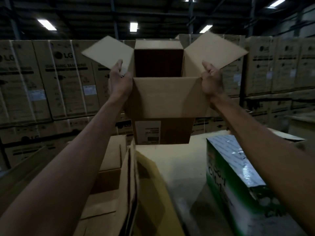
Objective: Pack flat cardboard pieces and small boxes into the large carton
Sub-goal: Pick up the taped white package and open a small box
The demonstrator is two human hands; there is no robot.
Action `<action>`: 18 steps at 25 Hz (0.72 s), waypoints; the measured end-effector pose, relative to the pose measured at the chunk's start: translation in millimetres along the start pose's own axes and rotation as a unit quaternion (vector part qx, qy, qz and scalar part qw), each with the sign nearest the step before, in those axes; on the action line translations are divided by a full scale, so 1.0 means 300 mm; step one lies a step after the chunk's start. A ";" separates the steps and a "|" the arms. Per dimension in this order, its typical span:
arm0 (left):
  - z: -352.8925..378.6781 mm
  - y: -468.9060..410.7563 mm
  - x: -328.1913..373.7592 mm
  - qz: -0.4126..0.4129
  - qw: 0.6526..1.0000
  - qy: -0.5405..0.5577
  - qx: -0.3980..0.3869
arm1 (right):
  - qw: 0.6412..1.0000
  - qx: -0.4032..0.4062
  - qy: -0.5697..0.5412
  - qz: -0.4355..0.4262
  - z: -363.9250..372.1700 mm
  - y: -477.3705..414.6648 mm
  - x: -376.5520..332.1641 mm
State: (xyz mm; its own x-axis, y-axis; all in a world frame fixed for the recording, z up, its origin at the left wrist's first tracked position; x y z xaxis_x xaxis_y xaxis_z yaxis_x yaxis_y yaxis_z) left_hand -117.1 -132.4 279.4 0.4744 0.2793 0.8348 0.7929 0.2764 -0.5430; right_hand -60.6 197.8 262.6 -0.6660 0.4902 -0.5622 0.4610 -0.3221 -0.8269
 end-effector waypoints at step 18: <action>0.705 0.069 -0.854 -0.199 0.972 -0.092 -0.084 | 0.963 -0.179 0.018 0.203 0.084 0.164 1.090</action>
State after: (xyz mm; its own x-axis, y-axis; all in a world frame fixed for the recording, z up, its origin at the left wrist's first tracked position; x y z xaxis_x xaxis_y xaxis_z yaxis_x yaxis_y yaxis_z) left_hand -303.0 -3.7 35.3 0.0526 0.3455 0.9369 0.9580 0.2473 -0.1450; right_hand -270.5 321.7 37.7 -0.3700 0.4124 -0.8324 0.8557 -0.1975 -0.4783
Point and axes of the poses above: each hand's wrist, its own y-axis away from the middle knuckle, its own z-axis out of the palm, x = y × z, the point moved 10 cm from there along -y, towards the middle knuckle, and after that the axes turned 12 degrees about -z, right-handed, at the moved point
